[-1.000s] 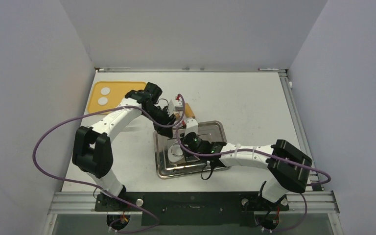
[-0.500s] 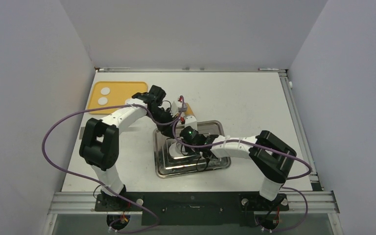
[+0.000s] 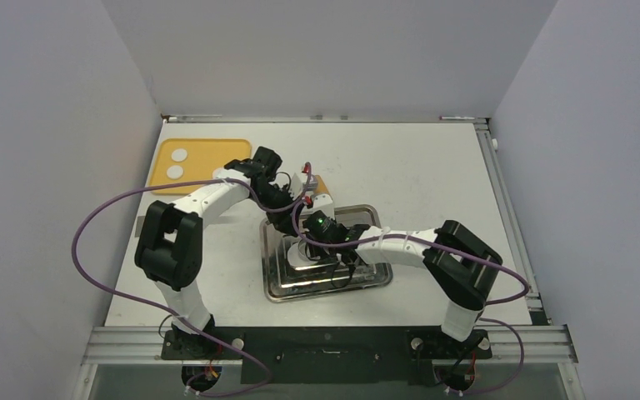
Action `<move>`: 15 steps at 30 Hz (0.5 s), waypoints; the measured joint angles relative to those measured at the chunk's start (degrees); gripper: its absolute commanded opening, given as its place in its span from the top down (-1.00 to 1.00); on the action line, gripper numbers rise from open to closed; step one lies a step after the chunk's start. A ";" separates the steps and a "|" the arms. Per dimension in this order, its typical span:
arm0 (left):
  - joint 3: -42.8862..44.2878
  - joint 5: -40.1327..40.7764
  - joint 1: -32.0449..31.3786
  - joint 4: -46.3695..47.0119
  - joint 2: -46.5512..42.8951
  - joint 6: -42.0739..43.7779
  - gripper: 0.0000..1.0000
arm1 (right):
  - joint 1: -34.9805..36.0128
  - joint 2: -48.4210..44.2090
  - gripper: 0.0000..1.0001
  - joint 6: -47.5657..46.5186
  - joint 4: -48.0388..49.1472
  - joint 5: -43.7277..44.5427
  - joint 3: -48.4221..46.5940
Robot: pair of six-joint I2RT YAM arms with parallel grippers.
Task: Roll out the dumpling wrappers from the dough
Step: Press the dumpling wrapper on the work surface.
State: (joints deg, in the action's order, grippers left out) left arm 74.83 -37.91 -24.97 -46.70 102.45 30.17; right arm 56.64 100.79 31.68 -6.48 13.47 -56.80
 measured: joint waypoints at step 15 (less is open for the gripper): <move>-6.73 -4.15 -0.66 8.87 -4.31 -8.11 0.31 | -0.70 -8.79 0.17 0.07 1.73 -4.81 3.56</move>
State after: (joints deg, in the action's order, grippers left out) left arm 68.10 -42.06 -25.63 -37.82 98.15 22.06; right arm 55.94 92.01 31.75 -4.75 8.67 -53.23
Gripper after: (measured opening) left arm 0.342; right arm 0.412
